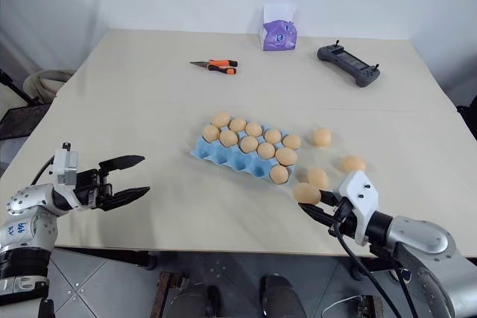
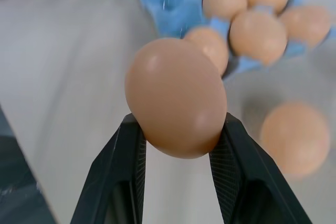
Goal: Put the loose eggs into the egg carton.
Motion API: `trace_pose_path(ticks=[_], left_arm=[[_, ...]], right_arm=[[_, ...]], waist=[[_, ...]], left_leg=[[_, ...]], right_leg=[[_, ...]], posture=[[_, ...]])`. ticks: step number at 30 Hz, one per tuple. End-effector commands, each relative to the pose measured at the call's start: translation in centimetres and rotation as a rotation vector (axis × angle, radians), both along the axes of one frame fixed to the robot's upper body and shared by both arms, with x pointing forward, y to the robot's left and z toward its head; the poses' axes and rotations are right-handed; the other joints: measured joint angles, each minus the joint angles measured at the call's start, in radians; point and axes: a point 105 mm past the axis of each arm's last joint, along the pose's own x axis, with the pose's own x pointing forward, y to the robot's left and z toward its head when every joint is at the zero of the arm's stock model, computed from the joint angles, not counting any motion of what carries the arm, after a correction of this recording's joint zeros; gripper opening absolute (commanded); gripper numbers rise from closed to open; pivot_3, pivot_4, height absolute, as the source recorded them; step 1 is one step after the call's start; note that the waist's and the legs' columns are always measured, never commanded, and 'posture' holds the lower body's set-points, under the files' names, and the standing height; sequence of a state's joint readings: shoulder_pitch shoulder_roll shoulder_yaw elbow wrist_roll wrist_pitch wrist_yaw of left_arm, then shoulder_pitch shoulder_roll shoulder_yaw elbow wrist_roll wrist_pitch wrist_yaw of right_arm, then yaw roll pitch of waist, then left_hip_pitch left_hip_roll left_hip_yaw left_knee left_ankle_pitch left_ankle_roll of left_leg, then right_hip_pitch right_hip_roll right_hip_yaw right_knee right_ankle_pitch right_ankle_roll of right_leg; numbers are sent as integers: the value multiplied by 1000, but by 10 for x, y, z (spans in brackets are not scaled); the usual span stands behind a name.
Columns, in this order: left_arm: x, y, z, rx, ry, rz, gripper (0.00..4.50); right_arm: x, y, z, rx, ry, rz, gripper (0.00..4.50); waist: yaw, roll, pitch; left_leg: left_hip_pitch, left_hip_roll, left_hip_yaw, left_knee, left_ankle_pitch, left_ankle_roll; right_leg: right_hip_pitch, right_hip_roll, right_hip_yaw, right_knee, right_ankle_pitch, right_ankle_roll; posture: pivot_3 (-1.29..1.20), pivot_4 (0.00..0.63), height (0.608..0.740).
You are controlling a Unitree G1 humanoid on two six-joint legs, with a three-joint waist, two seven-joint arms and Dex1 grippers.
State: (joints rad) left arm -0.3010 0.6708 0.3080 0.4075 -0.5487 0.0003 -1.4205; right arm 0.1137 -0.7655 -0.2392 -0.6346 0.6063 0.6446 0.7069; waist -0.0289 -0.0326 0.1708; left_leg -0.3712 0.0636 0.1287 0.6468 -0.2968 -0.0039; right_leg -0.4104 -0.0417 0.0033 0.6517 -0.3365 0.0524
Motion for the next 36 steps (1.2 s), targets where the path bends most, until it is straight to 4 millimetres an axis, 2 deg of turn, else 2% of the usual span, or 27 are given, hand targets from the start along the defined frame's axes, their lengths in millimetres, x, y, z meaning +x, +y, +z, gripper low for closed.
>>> trace_pose_path(ticks=[1,7,13,16,21,25,28,34,35,36], left_arm=[[3,0,11,-10,-48,1,4500],[5,-1,13,-10,-56,-4,4500],[5,0,15,-11,-69,-6,4500],[5,0,17,-12,-74,-6,4500],[7,1,19,-10,-83,-1,4500],[8,1,20,-9,-91,4,4500],[8,1,21,-11,-94,5,4500],[10,0,21,-13,-98,6,4500],[11,0,21,-13,-98,5,4500],[11,0,22,-13,-99,4,4500]], right_arm=[[9,16,24,16,-76,38,1574],[44,47,28,-10,-88,62,1574],[66,82,27,-32,-122,123,1574],[74,88,23,-59,-120,123,1574],[77,96,14,-87,-123,151,1574],[83,93,8,-122,-123,125,1574],[85,90,10,-122,-129,111,2271],[82,83,19,-115,-144,115,4294],[80,83,21,-112,-145,121,4483],[78,83,22,-108,-145,128,4483]], waist=[[-3,0,0],[-9,0,0],[-7,0,0],[-7,0,0],[-4,0,0],[-6,0,0],[-10,0,0],[-13,0,0],[-13,0,0],[-13,0,0]], left_leg=[[0,0,0,0,0,0],[0,0,0,0,0,0],[-3,0,0,0,0,0],[-4,0,0,0,0,0],[-5,0,0,0,0,0],[-4,0,0,1,0,0],[-4,0,0,1,0,0],[-4,0,-1,1,0,0],[-4,0,-1,1,0,0],[-4,0,0,1,0,0]], right_leg=[[0,0,0,0,0,0],[-1,0,0,1,0,-1],[-4,0,-1,0,0,-1],[-4,0,-2,0,0,-1],[-4,0,-2,0,0,-1],[-4,0,-2,1,0,-1],[-4,0,-2,1,0,-1],[-4,0,-3,1,0,-1],[-4,0,-3,1,0,-1],[-4,-1,-3,1,0,-1]], posture=[[0,150,740],[0,150,740],[0,150,740],[0,150,740],[0,150,740],[0,150,740],[0,150,740],[0,150,740],[0,150,740],[0,150,740]])
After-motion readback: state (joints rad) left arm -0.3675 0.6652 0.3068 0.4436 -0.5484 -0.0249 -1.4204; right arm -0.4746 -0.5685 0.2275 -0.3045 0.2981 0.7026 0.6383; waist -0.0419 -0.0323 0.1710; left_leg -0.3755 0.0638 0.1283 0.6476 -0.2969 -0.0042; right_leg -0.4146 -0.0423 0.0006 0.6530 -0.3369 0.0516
